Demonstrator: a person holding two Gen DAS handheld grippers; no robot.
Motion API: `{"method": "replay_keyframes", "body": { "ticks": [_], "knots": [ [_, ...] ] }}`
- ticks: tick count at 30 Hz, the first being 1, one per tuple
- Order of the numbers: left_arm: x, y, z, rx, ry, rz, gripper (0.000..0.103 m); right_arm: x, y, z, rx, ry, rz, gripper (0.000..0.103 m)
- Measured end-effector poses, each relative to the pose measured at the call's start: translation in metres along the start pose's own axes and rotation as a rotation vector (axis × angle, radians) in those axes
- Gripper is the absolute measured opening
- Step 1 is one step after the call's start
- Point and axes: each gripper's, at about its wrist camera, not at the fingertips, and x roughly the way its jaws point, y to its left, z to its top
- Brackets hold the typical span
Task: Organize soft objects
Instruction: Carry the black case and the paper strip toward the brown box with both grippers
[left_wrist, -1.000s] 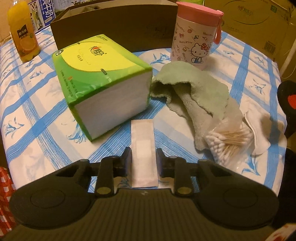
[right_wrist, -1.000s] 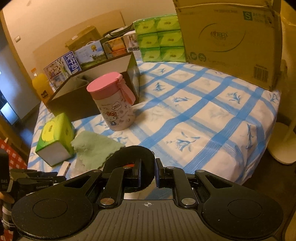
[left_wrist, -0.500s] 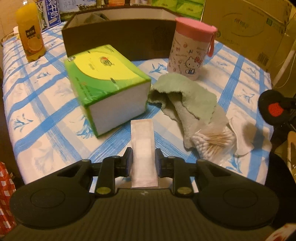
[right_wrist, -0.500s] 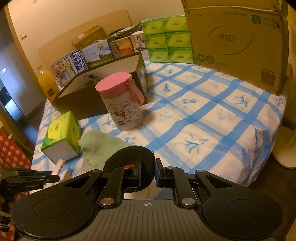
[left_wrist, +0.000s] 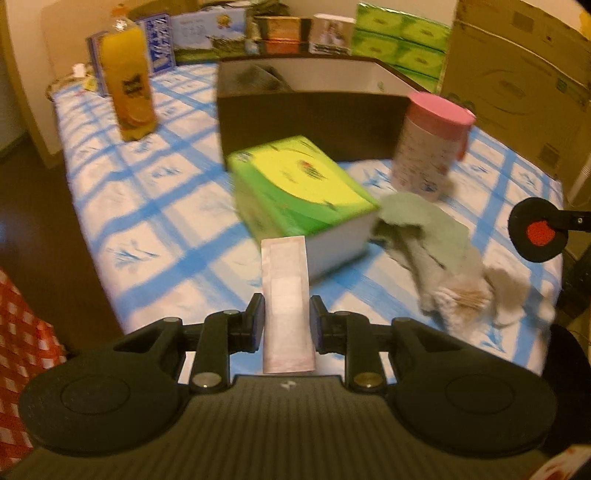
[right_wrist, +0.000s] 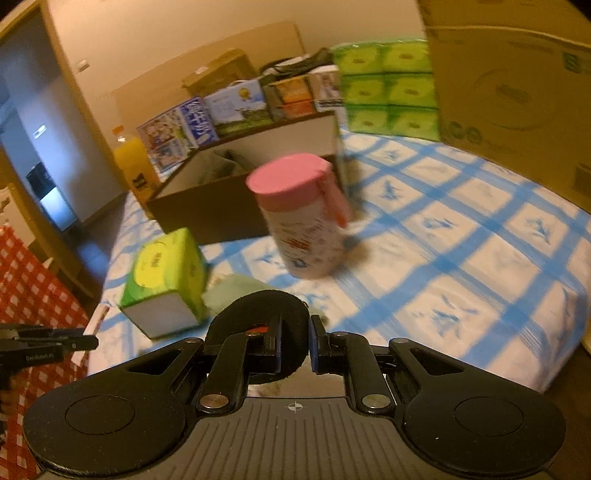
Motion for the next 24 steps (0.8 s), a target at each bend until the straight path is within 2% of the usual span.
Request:
{"method": "replay_keyframes", "body": {
  "ticks": [11,16,24],
  "knots": [
    [0.008,0.051,0.050,0.046,-0.087,0.103,0.023,0.052,0.057,0.058,-0.184,-0.054,0.074,0.014],
    [0.020,0.059,0.083,0.099,-0.134,0.114,0.023,0.084,0.079,0.089,-0.284,-0.086,0.059,0.014],
    [0.055,0.062,0.144,0.169,-0.189,0.088,0.023,0.137,0.098,0.140,-0.359,-0.124,0.001,0.014]
  ]
}}
